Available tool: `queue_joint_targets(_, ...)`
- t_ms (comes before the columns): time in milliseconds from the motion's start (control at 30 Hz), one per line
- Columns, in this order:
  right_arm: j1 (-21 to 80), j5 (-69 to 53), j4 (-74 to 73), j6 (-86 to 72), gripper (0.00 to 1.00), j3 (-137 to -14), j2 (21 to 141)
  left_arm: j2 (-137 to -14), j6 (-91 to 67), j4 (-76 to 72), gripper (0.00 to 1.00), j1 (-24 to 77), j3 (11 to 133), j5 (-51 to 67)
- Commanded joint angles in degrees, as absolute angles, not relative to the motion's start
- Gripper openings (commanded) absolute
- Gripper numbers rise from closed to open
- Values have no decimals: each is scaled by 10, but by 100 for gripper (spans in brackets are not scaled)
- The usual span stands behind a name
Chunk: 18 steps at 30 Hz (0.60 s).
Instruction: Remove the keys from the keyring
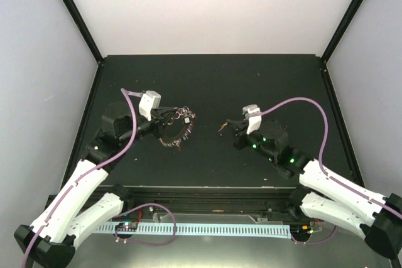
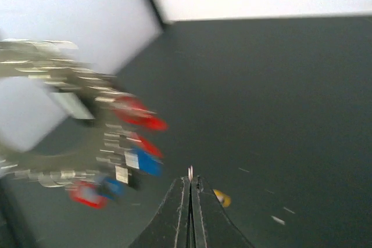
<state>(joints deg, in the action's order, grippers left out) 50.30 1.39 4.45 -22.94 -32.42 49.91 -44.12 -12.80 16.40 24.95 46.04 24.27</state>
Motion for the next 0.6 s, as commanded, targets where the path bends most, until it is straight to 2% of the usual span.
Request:
queue_joint_targets(0, 404, 66, -68, -292, 1, -293, 515, -437, -125, 158, 1, 243, 478, 184)
queue_joint_targets(67, 382, 104, -81, -306, 1, -278, 516, -453, -141, 161, 2, 243, 484, 194)
queue_joint_targets(167, 374, 165, -106, -315, 1, -272, 526, -486, -177, 140, 2, 243, 498, 283)
queue_joint_targets(300, 345, 161, -82, -323, 1, -255, 552, -528, -277, 10, 2, 243, 474, 381)
queue_joint_targets(567, 302, 130, -28, -311, 1, -260, 658, -611, -338, -41, 2, 214, 414, 376)
